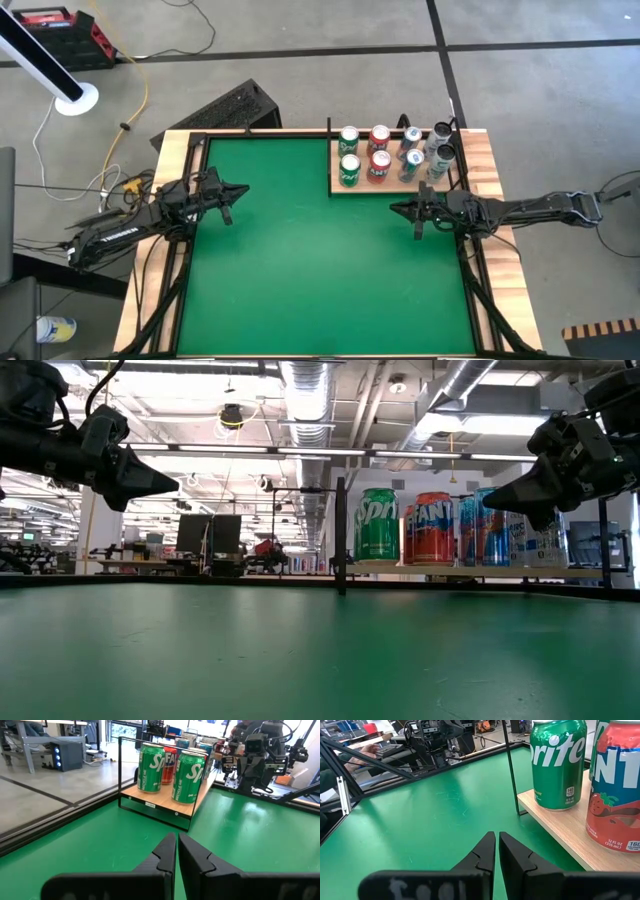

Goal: Place canned beverage on shelf
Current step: Return to Home Position

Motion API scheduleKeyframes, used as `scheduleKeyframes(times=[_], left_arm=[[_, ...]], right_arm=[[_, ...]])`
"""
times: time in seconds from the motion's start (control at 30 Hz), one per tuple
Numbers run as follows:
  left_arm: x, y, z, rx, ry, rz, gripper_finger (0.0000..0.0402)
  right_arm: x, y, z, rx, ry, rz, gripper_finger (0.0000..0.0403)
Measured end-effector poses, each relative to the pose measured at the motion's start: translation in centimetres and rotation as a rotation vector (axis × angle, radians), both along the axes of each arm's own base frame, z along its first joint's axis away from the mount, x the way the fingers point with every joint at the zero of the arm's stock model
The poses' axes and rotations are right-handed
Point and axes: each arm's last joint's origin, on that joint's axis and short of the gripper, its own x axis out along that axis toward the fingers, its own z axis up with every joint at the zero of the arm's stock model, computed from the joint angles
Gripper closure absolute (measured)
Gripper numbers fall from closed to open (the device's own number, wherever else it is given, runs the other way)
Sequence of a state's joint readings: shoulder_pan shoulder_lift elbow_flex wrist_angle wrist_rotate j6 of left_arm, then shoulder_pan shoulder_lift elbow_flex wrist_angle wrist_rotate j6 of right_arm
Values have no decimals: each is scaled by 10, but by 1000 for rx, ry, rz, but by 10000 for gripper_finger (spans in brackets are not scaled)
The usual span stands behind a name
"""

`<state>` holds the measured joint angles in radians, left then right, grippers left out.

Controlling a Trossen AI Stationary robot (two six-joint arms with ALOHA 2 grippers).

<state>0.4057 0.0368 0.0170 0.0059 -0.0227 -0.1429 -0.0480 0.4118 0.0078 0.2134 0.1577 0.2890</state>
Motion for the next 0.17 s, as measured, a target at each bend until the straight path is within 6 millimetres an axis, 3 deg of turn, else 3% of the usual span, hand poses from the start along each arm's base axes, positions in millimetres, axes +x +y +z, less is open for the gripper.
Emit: scheduleKeyframes(times=[0.17], left_arm=[[0,0,0,0,0,0,397]], right_arm=[[0,0,0,0,0,0,353]])
